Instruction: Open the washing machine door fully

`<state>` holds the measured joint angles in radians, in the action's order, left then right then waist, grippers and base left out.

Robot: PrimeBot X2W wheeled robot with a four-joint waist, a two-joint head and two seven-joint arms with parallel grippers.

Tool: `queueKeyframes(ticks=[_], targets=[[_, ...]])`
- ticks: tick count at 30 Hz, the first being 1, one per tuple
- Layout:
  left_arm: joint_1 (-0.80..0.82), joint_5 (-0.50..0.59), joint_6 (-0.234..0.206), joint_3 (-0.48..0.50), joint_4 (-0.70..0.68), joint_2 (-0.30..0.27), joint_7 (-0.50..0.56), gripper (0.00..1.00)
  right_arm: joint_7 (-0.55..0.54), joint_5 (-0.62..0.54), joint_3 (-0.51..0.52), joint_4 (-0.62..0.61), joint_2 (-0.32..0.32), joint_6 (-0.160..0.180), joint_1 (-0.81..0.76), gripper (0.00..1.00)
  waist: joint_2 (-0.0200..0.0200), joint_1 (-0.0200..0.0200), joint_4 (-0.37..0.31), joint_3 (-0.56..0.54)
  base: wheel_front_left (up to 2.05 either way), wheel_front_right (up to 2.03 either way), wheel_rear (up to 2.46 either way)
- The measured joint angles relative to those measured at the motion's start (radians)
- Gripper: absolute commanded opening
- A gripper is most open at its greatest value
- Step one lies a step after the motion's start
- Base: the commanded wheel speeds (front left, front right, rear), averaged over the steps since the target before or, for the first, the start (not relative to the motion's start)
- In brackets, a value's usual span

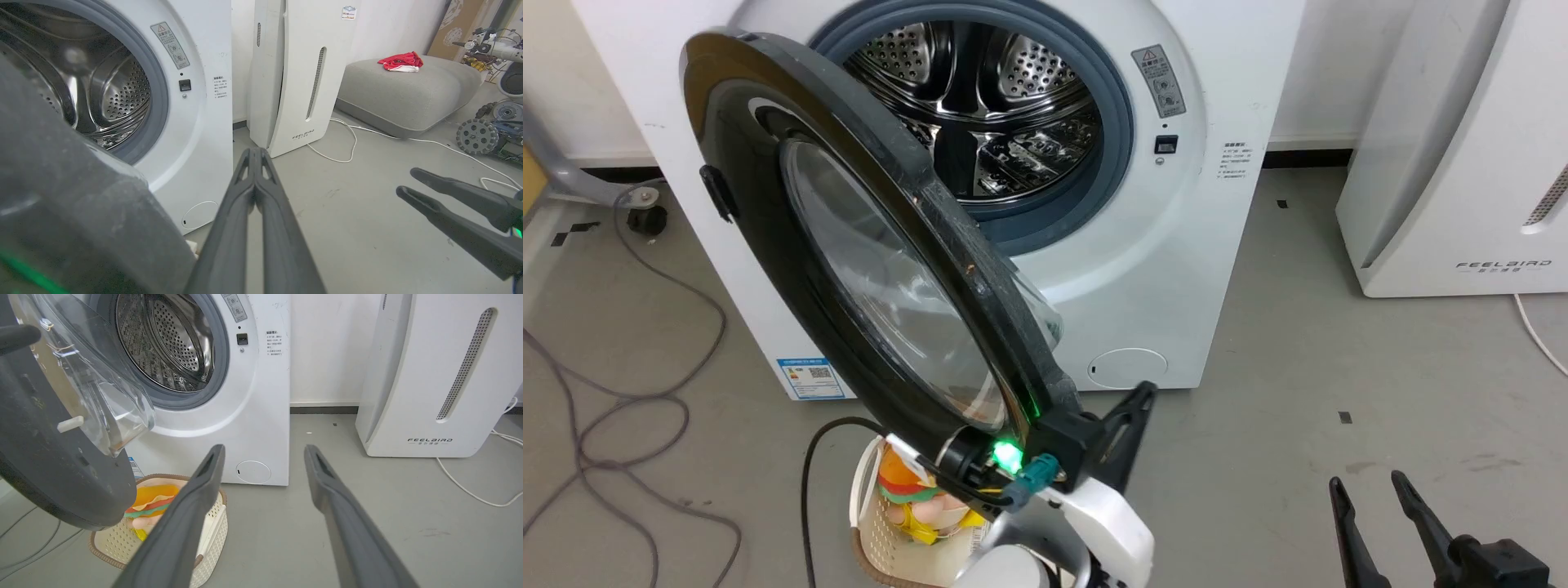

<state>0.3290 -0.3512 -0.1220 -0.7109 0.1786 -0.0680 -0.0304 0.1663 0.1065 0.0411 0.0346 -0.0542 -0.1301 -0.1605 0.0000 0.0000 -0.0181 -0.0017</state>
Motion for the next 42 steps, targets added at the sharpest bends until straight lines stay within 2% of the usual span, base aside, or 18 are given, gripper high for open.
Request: queueKeyframes(ticks=[11, 20, 25, 32, 36, 42], targets=[[-0.005, -0.016, -0.034, 0.020, 0.046, -0.001, -0.024, 0.00, 0.000, 0.018, -0.003, 0.013, 0.000, 0.000, 0.000, 1.00, 0.0000, 0.0000, 0.002, -0.001, 0.00, 0.00, 0.00], [-0.141, -0.027, -0.077, 0.030, -0.044, -0.058, -0.033, 0.00, 0.000, 0.026, -0.004, 0.022, 0.000, 0.000, -0.002, 1.00, 0.0000, 0.0000, 0.016, -0.011, 0.00, 0.00, 0.00], [-0.217, -0.028, -0.119, 0.041, -0.143, -0.101, -0.032, 0.00, 0.000, 0.027, -0.003, 0.027, 0.000, 0.000, -0.004, 1.00, 0.0000, 0.0000, 0.033, -0.015, 0.00, 0.00, 0.00], [-0.330, -0.008, -0.200, 0.066, -0.301, -0.185, -0.019, 0.00, -0.001, 0.027, 0.002, 0.034, 0.000, 0.000, -0.007, 1.00, 0.0000, -0.0001, 0.070, -0.022, 0.00, 0.00, 0.00], [-0.398, 0.007, -0.246, 0.089, -0.383, -0.237, -0.013, 0.00, -0.002, 0.026, 0.003, 0.033, 0.000, 0.000, -0.009, 1.00, 0.0000, 0.0000, 0.103, -0.022, 0.00, 0.00, 0.00], [-0.472, 0.005, -0.319, 0.164, -0.482, -0.283, -0.019, 0.00, -0.006, 0.026, 0.008, 0.032, 0.000, 0.000, -0.014, 1.00, 0.0000, 0.0000, 0.170, -0.019, 0.00, 0.00, 0.00]])
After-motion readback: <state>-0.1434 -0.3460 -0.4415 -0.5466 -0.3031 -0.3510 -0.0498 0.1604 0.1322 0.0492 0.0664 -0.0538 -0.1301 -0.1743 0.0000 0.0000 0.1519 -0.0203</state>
